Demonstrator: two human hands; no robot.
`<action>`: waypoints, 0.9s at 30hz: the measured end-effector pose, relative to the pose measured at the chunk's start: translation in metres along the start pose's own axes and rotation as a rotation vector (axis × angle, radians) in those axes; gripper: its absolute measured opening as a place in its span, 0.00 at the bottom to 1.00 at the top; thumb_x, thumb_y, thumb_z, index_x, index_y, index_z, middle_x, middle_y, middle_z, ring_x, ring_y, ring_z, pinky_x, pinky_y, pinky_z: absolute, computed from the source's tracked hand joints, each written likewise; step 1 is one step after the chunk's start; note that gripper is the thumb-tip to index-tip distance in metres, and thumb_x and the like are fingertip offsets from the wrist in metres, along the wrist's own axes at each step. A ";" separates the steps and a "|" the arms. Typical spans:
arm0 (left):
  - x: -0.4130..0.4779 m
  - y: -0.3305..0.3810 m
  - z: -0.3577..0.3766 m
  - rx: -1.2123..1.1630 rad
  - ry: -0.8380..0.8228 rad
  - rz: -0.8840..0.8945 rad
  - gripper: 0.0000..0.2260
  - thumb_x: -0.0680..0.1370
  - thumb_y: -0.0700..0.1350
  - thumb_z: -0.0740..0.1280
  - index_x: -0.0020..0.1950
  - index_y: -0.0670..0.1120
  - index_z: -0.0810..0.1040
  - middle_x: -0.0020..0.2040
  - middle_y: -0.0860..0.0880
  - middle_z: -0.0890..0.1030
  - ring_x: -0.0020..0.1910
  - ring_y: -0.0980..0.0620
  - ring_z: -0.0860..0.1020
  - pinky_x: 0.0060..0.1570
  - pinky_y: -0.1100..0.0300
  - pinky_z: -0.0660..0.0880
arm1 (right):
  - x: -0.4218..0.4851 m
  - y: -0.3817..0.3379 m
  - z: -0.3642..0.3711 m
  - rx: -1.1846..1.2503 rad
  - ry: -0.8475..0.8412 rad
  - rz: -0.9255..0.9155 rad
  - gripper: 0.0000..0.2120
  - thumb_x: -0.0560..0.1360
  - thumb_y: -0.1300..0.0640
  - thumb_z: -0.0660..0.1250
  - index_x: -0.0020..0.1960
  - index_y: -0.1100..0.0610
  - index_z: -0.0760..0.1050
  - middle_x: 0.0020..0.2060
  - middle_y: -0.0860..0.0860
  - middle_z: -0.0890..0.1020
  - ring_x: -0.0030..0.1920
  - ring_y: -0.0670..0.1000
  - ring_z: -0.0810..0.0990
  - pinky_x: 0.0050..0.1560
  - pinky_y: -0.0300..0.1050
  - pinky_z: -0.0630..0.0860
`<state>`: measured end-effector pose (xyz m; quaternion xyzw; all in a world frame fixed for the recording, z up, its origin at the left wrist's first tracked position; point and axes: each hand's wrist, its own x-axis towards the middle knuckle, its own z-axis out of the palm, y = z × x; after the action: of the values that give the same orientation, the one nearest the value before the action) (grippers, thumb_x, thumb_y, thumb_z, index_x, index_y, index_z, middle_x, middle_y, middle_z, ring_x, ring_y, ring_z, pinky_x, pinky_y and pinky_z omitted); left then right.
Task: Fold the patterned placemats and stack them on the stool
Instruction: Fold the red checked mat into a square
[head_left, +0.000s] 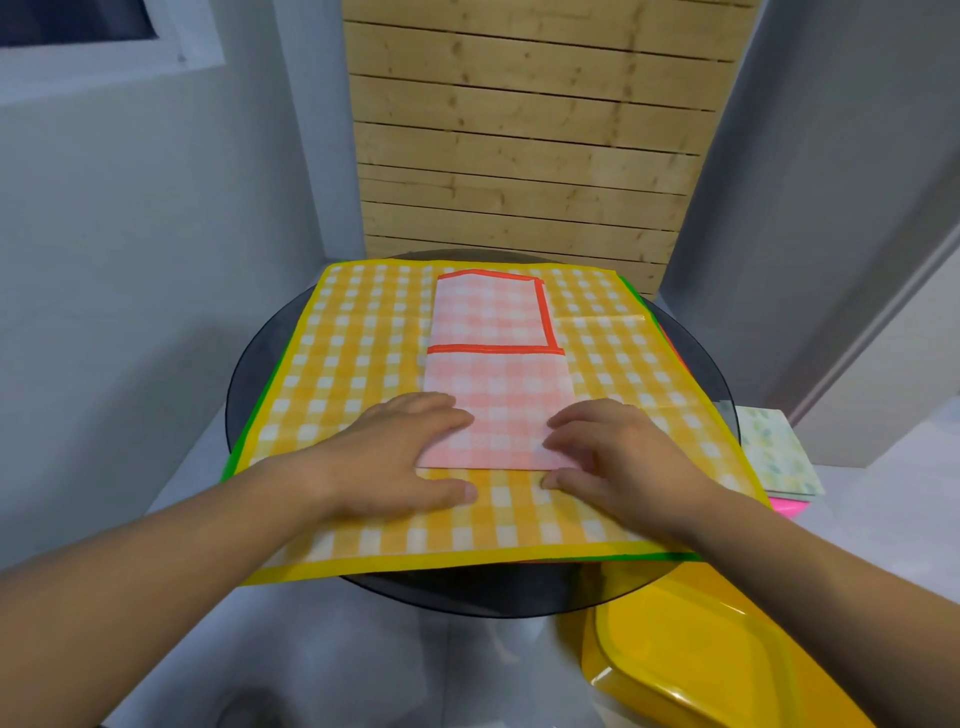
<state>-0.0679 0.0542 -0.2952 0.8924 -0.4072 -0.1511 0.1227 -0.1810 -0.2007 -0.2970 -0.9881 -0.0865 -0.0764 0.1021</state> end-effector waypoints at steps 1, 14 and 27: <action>0.000 0.000 -0.001 -0.010 -0.008 -0.005 0.39 0.73 0.70 0.66 0.80 0.60 0.57 0.81 0.58 0.53 0.79 0.56 0.49 0.77 0.55 0.50 | 0.001 0.001 0.001 -0.040 0.002 -0.037 0.19 0.76 0.38 0.65 0.57 0.50 0.82 0.58 0.46 0.81 0.58 0.47 0.77 0.60 0.45 0.74; -0.003 -0.005 -0.006 0.070 0.084 0.048 0.50 0.63 0.77 0.68 0.80 0.62 0.52 0.77 0.62 0.58 0.76 0.58 0.53 0.73 0.60 0.50 | 0.001 0.007 -0.002 0.021 0.161 -0.124 0.12 0.82 0.49 0.61 0.57 0.52 0.80 0.53 0.47 0.83 0.50 0.49 0.81 0.49 0.45 0.80; 0.016 -0.007 -0.009 -0.317 0.312 -0.021 0.13 0.82 0.52 0.64 0.66 0.59 0.76 0.62 0.61 0.79 0.61 0.58 0.77 0.63 0.58 0.74 | 0.017 -0.009 -0.042 0.503 0.437 0.093 0.09 0.81 0.56 0.61 0.51 0.52 0.81 0.48 0.42 0.82 0.51 0.41 0.78 0.46 0.29 0.70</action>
<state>-0.0498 0.0475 -0.2920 0.8786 -0.3453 -0.0748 0.3212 -0.1718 -0.1982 -0.2522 -0.8950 -0.0333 -0.2579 0.3624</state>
